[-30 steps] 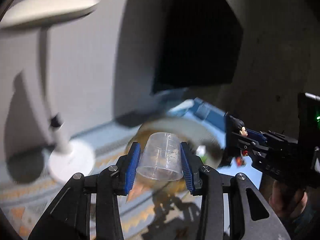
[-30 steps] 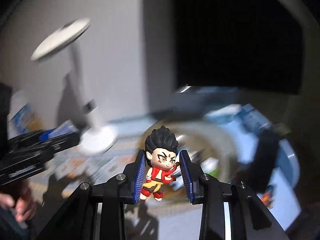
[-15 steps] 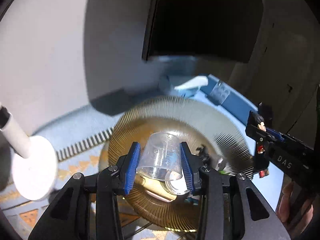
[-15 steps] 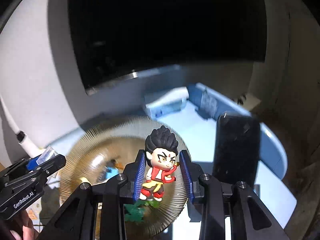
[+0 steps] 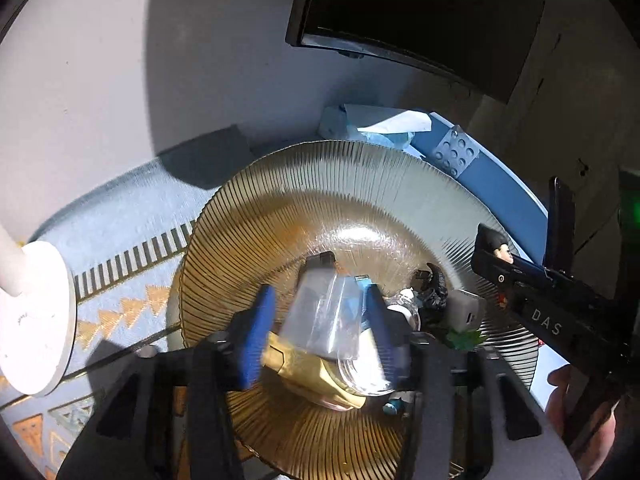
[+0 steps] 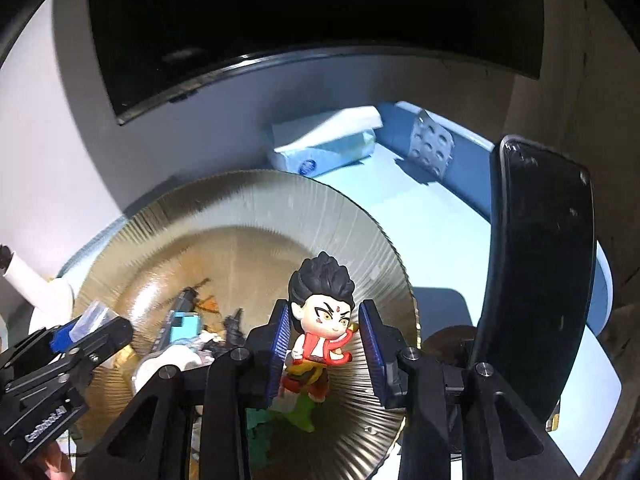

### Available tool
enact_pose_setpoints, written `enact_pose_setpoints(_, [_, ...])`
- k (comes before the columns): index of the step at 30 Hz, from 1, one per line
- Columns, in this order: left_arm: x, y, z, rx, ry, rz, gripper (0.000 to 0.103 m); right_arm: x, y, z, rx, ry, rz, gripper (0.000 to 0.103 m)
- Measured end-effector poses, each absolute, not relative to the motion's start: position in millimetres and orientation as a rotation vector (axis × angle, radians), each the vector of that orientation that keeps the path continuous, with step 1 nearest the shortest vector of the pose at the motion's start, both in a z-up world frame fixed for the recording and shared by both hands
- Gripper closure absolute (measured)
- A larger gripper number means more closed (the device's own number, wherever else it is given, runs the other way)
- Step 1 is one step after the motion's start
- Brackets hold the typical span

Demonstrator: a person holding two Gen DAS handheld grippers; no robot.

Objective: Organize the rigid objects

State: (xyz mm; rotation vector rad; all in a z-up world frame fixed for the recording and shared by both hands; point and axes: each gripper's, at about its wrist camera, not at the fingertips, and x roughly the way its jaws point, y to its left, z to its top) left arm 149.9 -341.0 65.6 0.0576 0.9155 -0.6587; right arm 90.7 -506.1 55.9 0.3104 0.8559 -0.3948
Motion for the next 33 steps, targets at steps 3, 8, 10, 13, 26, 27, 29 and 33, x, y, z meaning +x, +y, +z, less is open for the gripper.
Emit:
enact_pose_setpoints(3, [145,-334,77,0.06,0.898,-0.646,0.046,83,-508,71,0.324,0.824,-0.391,0.046])
enact_pose_setpoints(8, [112,-291,129,0.067,0.751,-0.615,0.033,42,-492,131,0.27,0.669,-0.39,0.038])
enact_pose_setpoints(10, [87,-264,155,0.063,0.66,-0.587,0.028,26,-481,149,0.259,0.631,-0.368,0.037])
enact_pose_setpoints(13, [53,-228,185,0.078,0.571,-0.525,0.028,9,-455,170,0.235,0.606,-0.31,0.032])
enact_pose_setpoints(26, [-87,-68,240,0.016,0.349,-0.202,0.014,-37,-282,192,0.095,0.547,0.019,0.018])
enact_pose_setpoints(27, [-90,-62,236,0.013,0.35,-0.174,0.008,-39,-271,186,0.087,0.552,0.032,0.014])
enact_pose_setpoints(29, [-97,-49,224,0.004,0.365,-0.132,0.0,-39,-248,171,0.079,0.57,0.065,0.009])
enact_pose_setpoints(33, [-98,-32,182,-0.004,0.411,-0.054,0.0,-37,-209,134,0.029,0.607,0.099,0.009])
